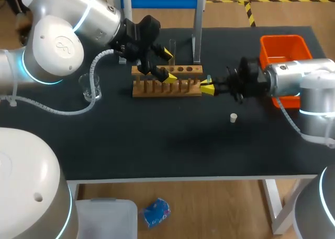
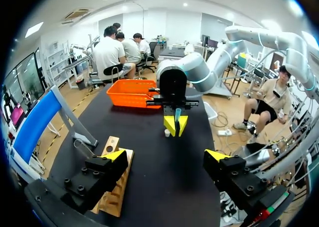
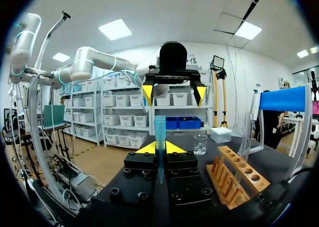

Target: Invert the test tube, pick up the pipette, mount the tip to pipette, aspirate from beaker and dispense into the tube, eject the tip, return the pipette, and cap with the stopper.

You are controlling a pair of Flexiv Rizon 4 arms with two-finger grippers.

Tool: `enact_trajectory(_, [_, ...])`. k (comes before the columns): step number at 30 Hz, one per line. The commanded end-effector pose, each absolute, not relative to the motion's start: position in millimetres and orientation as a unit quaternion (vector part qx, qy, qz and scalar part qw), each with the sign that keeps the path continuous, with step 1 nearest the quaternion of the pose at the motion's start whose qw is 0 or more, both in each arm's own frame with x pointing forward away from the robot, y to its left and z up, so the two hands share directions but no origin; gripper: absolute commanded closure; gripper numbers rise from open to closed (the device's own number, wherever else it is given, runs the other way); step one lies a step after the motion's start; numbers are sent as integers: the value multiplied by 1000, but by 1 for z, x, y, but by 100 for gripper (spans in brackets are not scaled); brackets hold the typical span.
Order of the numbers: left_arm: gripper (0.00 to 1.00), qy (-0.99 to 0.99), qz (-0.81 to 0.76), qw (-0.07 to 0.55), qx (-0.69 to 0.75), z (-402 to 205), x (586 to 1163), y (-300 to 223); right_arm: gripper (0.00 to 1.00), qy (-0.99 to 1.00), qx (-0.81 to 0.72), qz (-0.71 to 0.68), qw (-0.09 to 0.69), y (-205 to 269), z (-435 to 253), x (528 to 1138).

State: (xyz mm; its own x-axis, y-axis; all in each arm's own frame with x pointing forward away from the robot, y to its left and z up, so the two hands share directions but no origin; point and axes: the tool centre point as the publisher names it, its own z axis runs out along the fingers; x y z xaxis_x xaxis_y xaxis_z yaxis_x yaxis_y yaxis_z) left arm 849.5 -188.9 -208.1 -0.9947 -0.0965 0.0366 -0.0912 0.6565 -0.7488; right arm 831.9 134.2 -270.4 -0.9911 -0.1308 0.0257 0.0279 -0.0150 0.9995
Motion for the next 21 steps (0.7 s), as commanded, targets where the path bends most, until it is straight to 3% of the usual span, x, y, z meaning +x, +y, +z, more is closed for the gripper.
enact_trajectory(1, [0, 908, -413, 12, -65, -206, 855, -182, 100, -700, 36, -711, 54, 134, -270, 830])
enact_trajectory(15, [0, 854, -421, 101, -290, -206, 986, -64, 100, -700, 36, -711, 54, 134, -270, 830])
enact_trajectory(21, [0, 852, -401, 106, -318, -210, 1005, -57, 100, -700, 36, -711, 54, 134, -270, 830])
